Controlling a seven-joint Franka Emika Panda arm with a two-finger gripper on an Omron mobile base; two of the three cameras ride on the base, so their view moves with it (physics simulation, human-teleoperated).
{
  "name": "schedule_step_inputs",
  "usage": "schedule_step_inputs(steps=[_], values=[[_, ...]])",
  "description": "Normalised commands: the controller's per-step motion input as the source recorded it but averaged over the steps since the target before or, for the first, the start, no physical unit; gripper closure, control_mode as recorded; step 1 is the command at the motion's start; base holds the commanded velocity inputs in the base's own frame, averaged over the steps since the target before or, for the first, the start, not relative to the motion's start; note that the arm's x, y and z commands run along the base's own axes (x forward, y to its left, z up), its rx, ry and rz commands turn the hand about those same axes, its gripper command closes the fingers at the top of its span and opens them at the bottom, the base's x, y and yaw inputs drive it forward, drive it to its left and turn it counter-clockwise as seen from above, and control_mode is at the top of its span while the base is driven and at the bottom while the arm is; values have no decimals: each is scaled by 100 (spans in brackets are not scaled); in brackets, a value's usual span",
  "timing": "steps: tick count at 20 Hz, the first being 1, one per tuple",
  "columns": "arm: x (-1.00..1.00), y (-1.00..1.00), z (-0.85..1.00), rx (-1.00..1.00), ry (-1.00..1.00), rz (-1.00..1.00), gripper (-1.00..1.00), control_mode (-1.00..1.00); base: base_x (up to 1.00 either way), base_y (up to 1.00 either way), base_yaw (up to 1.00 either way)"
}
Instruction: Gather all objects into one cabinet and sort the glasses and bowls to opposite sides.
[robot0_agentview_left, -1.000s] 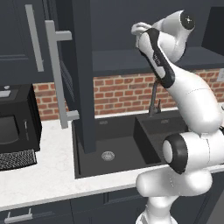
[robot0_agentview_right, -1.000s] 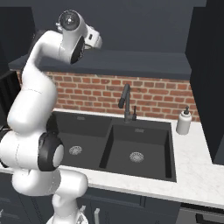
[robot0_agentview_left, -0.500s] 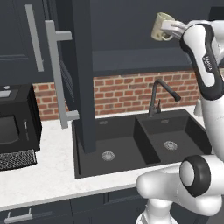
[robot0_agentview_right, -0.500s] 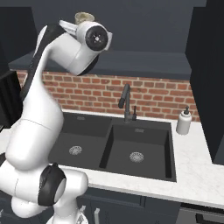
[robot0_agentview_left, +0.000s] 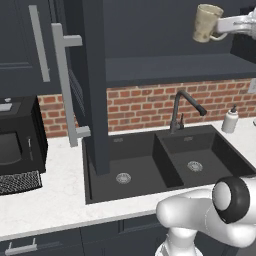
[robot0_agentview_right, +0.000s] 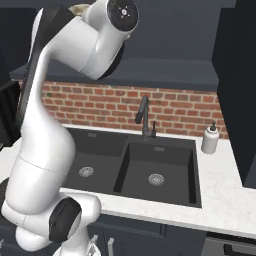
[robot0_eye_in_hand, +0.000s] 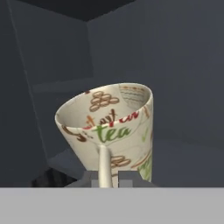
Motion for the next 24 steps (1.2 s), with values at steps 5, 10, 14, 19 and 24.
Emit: schedule_step_inputs(steps=[5, 10, 14, 19, 24], values=[[-100, -21, 0, -7, -8, 1, 100, -100, 0, 0, 0], [-100, -26, 0, 1, -19, -1, 100, -100, 0, 0, 0], [-100, -6, -13, -1, -16, -2, 100, -100, 0, 0, 0], [-100, 2, -27, -12, -5, -1, 100, -100, 0, 0, 0], [-100, 13, -12, -18, 0, 0, 100, -100, 0, 0, 0]])
